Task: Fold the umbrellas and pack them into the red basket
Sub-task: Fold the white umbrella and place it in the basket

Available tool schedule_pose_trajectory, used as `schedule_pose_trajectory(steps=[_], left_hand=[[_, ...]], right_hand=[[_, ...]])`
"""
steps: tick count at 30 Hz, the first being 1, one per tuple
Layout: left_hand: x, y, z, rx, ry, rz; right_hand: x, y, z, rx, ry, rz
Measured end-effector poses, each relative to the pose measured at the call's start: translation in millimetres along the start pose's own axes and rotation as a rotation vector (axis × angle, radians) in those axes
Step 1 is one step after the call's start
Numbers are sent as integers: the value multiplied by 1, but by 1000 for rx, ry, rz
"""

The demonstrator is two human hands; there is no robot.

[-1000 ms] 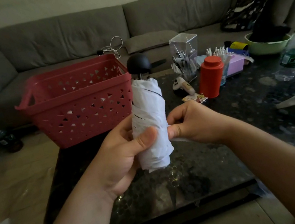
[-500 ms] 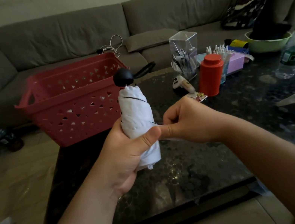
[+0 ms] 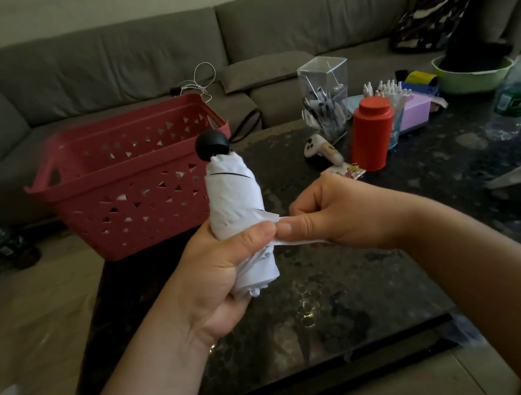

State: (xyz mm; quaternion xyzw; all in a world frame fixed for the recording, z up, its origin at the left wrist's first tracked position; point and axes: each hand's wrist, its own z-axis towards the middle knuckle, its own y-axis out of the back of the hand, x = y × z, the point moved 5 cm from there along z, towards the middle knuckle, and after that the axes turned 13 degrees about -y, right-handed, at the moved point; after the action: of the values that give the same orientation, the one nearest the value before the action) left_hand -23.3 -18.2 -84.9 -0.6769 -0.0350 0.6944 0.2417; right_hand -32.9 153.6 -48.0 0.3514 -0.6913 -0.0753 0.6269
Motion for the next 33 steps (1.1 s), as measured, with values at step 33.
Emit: schedule_pose_trajectory(steps=[33], left_hand=[[-4,-3,-11,-68,33,57]], right_hand=[[-10,-7,7,-202,-20,6]])
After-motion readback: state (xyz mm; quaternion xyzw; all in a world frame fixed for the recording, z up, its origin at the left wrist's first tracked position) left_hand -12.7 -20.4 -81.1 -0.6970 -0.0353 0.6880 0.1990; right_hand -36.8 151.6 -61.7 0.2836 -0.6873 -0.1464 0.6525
